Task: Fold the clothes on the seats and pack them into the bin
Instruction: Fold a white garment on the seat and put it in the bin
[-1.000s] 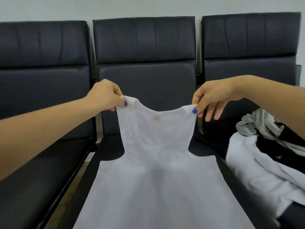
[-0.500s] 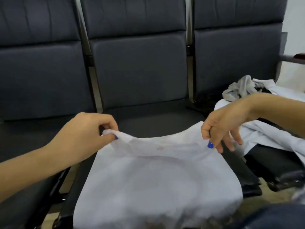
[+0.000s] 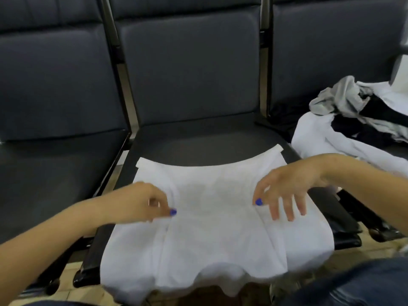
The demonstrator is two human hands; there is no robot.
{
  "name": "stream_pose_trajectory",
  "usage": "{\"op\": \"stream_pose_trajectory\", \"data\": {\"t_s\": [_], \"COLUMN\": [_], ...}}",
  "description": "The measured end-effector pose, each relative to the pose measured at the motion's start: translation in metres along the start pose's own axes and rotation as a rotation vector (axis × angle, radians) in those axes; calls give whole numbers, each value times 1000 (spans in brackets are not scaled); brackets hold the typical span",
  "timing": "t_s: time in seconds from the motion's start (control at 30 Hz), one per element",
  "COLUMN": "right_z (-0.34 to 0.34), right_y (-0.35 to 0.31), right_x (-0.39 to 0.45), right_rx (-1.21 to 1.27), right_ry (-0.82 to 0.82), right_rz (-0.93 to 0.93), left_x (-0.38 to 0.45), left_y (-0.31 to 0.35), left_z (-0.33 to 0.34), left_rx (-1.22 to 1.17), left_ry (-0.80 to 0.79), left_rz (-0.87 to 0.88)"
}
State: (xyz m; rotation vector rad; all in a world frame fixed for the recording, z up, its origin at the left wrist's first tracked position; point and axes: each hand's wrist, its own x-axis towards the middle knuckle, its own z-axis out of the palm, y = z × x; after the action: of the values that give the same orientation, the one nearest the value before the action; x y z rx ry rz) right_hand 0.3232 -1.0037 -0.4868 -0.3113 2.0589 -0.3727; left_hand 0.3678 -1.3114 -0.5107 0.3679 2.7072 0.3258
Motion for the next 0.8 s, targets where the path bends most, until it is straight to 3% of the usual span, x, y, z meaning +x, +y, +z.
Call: {"op": "stream_pose_trajectory", "data": {"t_s": [0.07, 0.13, 0.2, 0.3, 0.43, 0.6, 0.7, 0.8], "right_z": [-15, -29, -38, -38, -45, -71, -78, -81], "right_y": [-1, -3, 6, 25, 43, 52, 54, 50], "right_x": [21, 45, 73, 98, 106, 94, 87, 81], "right_rx": [35, -48, -227, -403, -525, -492, -326, -243], "right_ry": [193, 440, 615, 731, 766, 885, 803, 660], "right_rz": [-4, 28, 80, 122, 230, 310, 361, 399], "left_x": [39, 69, 88, 104, 115, 118, 119, 118], "left_y": [-18, -32, -41, -49, -61, -87, -89, -89], "left_z": [2, 4, 9, 18, 18, 9, -1, -10], "left_rx": [-50, -76, -25, 178, 387, 370, 228, 50], "left_ry": [284, 466, 535, 517, 399, 504, 510, 369], "left_rz": [-72, -150, -184, -172, -209, -304, -405, -541]}}
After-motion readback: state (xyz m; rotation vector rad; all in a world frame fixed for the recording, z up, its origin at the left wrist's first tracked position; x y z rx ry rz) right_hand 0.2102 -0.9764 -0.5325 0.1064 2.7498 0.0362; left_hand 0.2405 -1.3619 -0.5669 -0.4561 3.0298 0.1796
